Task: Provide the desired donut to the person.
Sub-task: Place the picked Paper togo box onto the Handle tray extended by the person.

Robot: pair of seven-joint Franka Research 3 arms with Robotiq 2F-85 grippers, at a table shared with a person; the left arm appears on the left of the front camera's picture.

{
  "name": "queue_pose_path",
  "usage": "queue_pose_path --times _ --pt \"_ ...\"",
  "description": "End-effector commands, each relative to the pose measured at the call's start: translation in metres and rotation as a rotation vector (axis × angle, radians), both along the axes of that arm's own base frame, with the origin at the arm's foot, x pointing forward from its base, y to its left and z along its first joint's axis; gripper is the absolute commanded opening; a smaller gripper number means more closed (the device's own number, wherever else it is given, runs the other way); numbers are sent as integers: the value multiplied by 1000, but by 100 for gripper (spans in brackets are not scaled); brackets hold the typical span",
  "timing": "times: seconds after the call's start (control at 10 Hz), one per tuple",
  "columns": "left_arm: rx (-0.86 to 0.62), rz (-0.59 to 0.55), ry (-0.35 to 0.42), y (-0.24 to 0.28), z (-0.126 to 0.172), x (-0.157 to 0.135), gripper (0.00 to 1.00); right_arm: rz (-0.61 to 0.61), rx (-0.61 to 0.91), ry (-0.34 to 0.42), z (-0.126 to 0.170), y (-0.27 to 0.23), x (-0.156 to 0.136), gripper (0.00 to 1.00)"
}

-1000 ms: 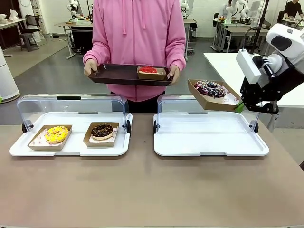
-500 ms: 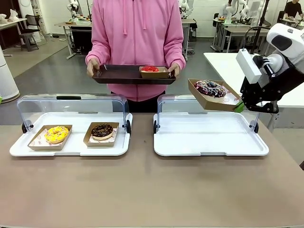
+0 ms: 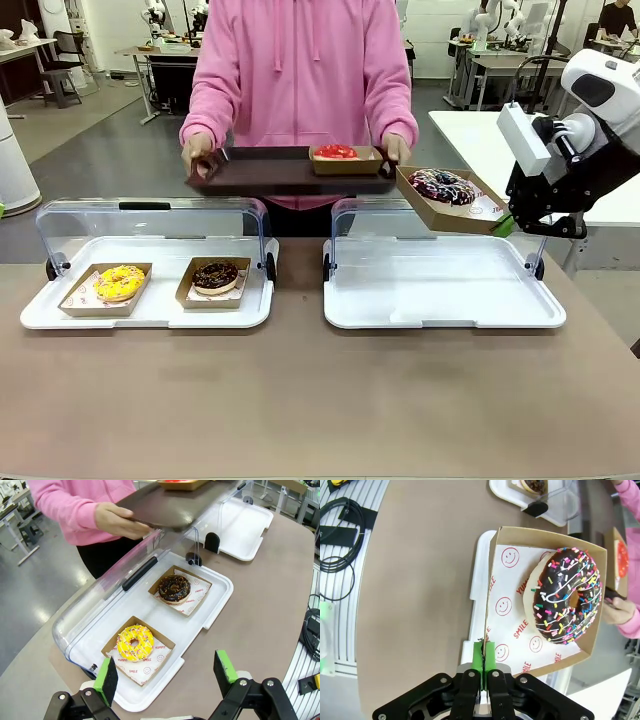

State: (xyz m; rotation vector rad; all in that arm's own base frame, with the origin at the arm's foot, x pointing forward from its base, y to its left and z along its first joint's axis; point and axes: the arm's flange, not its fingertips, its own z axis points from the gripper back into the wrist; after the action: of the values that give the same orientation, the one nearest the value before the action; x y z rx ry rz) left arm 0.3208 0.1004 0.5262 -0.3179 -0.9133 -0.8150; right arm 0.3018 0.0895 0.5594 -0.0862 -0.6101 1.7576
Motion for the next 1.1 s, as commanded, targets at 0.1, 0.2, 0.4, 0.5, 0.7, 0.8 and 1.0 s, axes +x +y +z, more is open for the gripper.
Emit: queue_pose_path --times 0.1,0.2,0.4,0.5,0.7,0.8,1.0 --pt "-14 -2 -1 1 0 0 100 2 -5 0 0 2 -1 0" --pt "-14 -2 -1 1 0 0 100 2 -5 0 0 2 -1 0" --pt "-14 -2 -1 1 0 0 100 2 -5 0 0 2 -1 0" --pt "-14 -2 -1 1 0 0 100 2 -5 0 0 2 -1 0" --pt "-14 -2 -1 1 0 0 100 2 -5 0 0 2 -1 0" --pt "-14 -2 -1 1 0 0 100 2 -5 0 0 2 -1 0" --pt "-14 -2 -1 1 0 0 100 2 -5 0 0 2 -1 0"
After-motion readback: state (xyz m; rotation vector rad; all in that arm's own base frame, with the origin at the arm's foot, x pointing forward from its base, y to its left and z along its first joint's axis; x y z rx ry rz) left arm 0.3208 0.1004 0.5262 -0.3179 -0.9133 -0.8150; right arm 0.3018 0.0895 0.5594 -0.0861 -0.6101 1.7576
